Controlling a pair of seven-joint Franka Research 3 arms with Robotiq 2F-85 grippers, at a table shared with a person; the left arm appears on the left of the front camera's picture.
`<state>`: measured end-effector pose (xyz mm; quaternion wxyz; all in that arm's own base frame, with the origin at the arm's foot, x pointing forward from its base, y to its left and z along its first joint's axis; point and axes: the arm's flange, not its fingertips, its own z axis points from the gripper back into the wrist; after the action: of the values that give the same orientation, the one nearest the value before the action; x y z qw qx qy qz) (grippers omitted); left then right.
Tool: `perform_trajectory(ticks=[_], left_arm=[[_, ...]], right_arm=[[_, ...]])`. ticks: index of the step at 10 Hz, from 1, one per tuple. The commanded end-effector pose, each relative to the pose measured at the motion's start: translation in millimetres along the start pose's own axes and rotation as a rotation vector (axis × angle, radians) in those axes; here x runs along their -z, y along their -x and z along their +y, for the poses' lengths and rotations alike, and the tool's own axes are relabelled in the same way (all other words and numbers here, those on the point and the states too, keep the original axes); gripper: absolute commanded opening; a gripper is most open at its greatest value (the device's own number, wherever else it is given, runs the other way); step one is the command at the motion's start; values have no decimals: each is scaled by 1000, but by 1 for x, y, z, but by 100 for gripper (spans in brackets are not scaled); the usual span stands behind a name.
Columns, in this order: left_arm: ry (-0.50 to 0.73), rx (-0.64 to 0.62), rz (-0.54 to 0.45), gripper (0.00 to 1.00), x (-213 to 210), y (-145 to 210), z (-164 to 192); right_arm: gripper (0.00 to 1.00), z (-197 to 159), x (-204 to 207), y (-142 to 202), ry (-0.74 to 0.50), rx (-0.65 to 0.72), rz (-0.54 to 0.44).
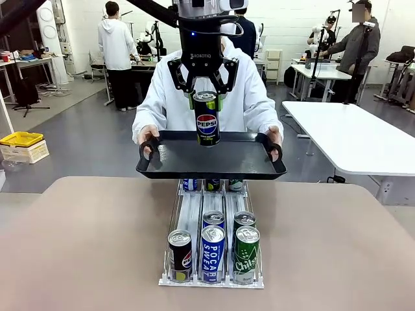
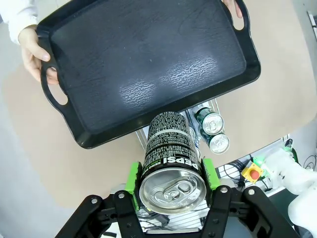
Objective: Retrieve and hand over the desired beverage to the person.
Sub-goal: Place the picked can on the Handle tray extended by the person.
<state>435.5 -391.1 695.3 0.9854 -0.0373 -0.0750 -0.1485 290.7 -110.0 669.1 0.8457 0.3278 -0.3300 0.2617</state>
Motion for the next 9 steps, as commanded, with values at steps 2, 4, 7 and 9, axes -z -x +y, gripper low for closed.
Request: perform_trajectory(ticks=[2,4,7,9], left_arm=[[0,0,0,59,0,0,0],[27,81,89,59,13,-28,16],[-4,43,121,59,25,-61,28],[-41,20,160,59,32,-83,40]], right_arm=[[100,0,1,-2,-28,-14,-22],[100,0,1,-2,-28,-14,-22],[100,0,1,-2,-28,-14,-22],[100,0,1,-2,-28,-14,-22]])
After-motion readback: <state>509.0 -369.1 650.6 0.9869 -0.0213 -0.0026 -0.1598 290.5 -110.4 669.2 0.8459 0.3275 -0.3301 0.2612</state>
